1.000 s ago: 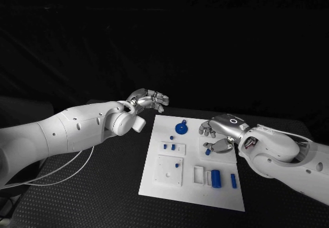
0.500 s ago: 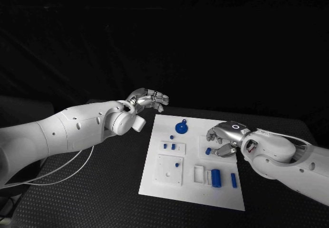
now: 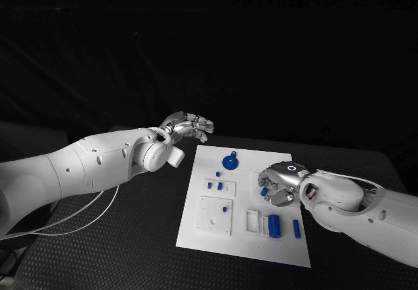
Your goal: Assemble the parts on the task board
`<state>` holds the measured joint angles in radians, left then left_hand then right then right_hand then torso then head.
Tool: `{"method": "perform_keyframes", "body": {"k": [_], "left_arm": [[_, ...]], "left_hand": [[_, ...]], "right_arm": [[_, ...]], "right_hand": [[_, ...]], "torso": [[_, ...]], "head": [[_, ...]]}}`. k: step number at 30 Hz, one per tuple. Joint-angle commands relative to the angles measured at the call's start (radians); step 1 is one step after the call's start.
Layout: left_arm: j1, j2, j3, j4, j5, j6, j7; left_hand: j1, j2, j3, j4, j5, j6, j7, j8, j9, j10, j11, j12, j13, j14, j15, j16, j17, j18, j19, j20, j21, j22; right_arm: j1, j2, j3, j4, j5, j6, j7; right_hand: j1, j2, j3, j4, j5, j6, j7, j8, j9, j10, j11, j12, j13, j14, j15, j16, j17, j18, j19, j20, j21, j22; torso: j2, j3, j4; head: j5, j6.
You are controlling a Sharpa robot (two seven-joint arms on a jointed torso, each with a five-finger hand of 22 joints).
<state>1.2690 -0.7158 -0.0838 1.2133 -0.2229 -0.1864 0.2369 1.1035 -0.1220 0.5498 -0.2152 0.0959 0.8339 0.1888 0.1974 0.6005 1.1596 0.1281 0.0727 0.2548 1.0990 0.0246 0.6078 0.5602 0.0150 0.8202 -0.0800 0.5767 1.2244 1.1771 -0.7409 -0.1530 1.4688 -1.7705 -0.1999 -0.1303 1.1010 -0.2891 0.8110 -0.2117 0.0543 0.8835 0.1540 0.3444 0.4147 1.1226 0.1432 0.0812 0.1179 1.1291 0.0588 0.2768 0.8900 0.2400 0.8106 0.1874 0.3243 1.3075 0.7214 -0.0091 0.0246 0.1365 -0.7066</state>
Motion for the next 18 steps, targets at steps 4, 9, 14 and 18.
{"method": "perform_keyframes", "body": {"k": [4, 9, 14, 18], "left_arm": [[0.001, 0.003, 0.001, 0.000, 0.006, 0.015, 0.013], [0.001, 0.002, 0.001, -0.001, 0.006, 0.014, 0.013], [0.001, 0.002, 0.001, 0.000, 0.006, 0.015, 0.013], [0.001, 0.001, 0.001, -0.001, 0.006, 0.014, 0.012]], "left_hand": [[-0.004, -0.007, -0.001, 0.005, -0.004, -0.007, 0.000, 0.006, -0.001, -0.004, -0.001, -0.002, -0.001, 0.006, 0.000, -0.004, 0.002, 0.019, 0.003, 0.006, -0.005, 0.001], [-0.004, -0.007, -0.002, 0.005, -0.004, -0.007, 0.000, 0.006, -0.001, -0.004, -0.001, -0.002, -0.001, 0.006, 0.000, -0.005, 0.002, 0.019, 0.003, 0.006, -0.006, 0.002], [-0.004, -0.006, -0.002, 0.006, -0.004, -0.007, 0.000, 0.006, -0.001, -0.005, -0.001, -0.002, -0.001, 0.006, 0.000, -0.005, 0.003, 0.019, 0.003, 0.006, -0.006, 0.002], [-0.005, -0.007, -0.002, 0.006, -0.004, -0.007, 0.000, 0.006, -0.001, -0.005, -0.001, -0.002, -0.001, 0.006, 0.000, -0.005, 0.003, 0.019, 0.003, 0.006, -0.006, 0.002]], "right_arm": [[-0.006, 0.014, -0.004, -0.020, -0.019, 0.023, 0.012], [-0.010, 0.018, -0.005, -0.029, -0.029, 0.025, 0.013], [-0.011, 0.022, -0.005, -0.036, -0.039, 0.030, 0.014], [-0.012, 0.023, -0.006, -0.039, -0.041, 0.031, 0.013]], "right_hand": [[0.027, 0.023, 0.024, 0.009, -0.006, 0.018, 0.000, 0.011, 0.004, 0.022, -0.004, 0.013, 0.000, 0.010, -0.009, 0.004, 0.004, 0.022, 0.014, 0.002, 0.010, 0.023], [0.038, 0.047, 0.031, 0.010, -0.006, 0.028, -0.002, 0.017, 0.007, 0.035, -0.009, 0.018, -0.001, 0.015, -0.012, 0.006, 0.007, 0.022, 0.018, 0.001, 0.014, 0.023], [0.049, 0.088, 0.036, -0.002, -0.006, 0.046, -0.009, 0.027, 0.011, 0.057, -0.018, 0.027, 0.001, 0.020, -0.014, 0.007, 0.011, 0.022, 0.023, -0.001, 0.018, 0.023], [0.048, 0.128, 0.035, -0.026, -0.006, 0.057, -0.012, 0.032, 0.013, 0.072, -0.024, 0.033, 0.003, 0.022, -0.014, 0.008, 0.013, 0.021, 0.024, -0.002, 0.020, 0.022]], "torso": [[0.000, -0.0001, 0.0015], [0.000, -0.0008, -0.0002], [-0.001, -0.0007, 0.0001], [0.000, -0.0003, -0.0001]], "head": [[0.000, -0.002], [0.000, -0.003], [0.001, -0.004], [0.001, -0.005]]}}
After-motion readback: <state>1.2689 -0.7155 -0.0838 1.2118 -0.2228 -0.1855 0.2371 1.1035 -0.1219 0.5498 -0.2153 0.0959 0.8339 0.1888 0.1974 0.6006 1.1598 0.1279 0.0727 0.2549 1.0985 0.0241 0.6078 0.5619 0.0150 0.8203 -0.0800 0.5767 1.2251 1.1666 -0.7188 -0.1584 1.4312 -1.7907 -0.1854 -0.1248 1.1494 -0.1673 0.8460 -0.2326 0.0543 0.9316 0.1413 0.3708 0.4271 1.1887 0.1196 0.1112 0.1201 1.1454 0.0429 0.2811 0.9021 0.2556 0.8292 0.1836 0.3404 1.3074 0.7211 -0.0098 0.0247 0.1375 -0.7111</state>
